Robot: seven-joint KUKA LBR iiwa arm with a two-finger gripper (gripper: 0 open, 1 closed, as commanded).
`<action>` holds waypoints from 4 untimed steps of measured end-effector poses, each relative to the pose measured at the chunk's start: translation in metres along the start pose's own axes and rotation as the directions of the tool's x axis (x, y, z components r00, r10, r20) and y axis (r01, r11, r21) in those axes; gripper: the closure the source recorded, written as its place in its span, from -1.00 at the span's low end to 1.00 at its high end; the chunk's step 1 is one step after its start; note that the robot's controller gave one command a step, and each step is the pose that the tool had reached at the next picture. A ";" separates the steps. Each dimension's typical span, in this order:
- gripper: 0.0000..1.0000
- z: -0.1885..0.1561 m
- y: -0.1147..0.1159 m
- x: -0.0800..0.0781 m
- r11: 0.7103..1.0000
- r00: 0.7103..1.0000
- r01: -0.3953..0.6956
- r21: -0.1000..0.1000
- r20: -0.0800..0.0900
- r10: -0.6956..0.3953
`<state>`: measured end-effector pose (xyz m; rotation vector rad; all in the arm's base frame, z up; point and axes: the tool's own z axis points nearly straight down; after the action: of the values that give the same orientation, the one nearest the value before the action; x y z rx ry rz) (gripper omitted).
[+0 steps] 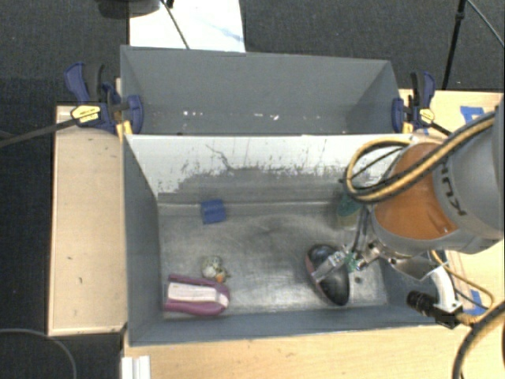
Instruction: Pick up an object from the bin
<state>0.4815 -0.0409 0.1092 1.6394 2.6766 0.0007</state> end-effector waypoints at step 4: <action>1.00 0.024 -0.010 -0.011 0.901 0.901 -0.434 0.004 -0.002 0.434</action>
Offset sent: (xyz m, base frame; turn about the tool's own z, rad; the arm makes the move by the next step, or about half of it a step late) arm 0.0052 0.0015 -0.0392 0.3421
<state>0.4781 -0.0551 0.0857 2.1975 2.2475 -0.0011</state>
